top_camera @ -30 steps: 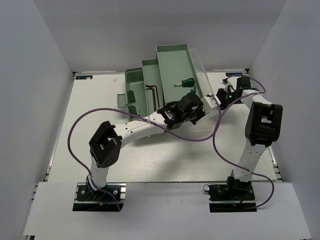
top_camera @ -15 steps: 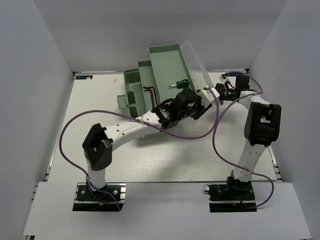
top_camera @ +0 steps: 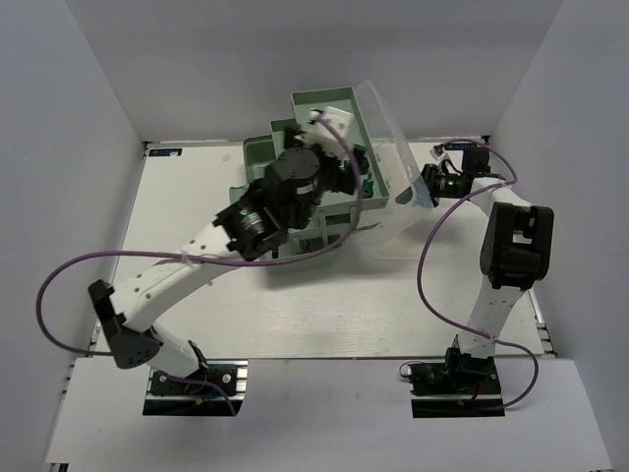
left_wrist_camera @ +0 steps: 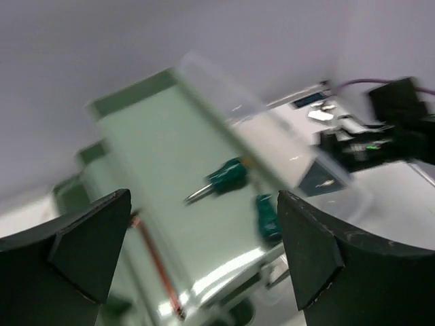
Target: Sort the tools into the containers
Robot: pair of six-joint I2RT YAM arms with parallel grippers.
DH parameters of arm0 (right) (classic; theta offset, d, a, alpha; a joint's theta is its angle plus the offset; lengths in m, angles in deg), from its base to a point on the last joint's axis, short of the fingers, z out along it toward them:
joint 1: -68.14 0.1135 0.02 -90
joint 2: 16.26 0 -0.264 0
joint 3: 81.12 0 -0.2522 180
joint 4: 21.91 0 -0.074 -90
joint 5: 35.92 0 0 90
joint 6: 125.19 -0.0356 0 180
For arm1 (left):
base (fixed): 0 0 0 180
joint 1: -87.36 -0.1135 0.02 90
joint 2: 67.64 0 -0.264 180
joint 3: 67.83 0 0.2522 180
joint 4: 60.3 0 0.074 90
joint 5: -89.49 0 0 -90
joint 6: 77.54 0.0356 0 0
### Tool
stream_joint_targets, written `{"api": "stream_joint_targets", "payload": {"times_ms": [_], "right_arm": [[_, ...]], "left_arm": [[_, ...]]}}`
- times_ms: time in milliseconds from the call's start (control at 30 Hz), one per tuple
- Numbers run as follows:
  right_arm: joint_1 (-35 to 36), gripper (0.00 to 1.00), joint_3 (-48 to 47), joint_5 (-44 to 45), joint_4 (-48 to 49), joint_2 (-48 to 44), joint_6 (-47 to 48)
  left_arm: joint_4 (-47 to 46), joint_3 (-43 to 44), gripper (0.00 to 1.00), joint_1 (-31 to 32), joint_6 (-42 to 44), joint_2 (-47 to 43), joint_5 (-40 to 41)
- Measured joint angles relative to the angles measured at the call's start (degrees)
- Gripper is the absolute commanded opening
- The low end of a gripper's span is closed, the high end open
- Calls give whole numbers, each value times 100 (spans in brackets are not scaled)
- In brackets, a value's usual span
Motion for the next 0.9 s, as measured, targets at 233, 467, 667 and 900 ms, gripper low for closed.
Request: {"api": "stream_joint_targets", "payload": {"times_ms": [233, 467, 667, 900], "right_arm": [[68, 17, -275, 280, -522, -262, 319], [195, 15, -470, 551, -1075, -625, 682], [330, 13, -503, 769, -1528, -881, 1038], [592, 10, -592, 1045, -1856, -1071, 1410]], "left_arm": [[1786, -1152, 99, -1276, -2424, -1095, 1069], [2586, -3427, 99, -2682, -4487, -1604, 57], [2356, -4535, 99, -3919, -5233, -1740, -1285], [1530, -5163, 92, -4839, -5530, -1786, -2562]]}}
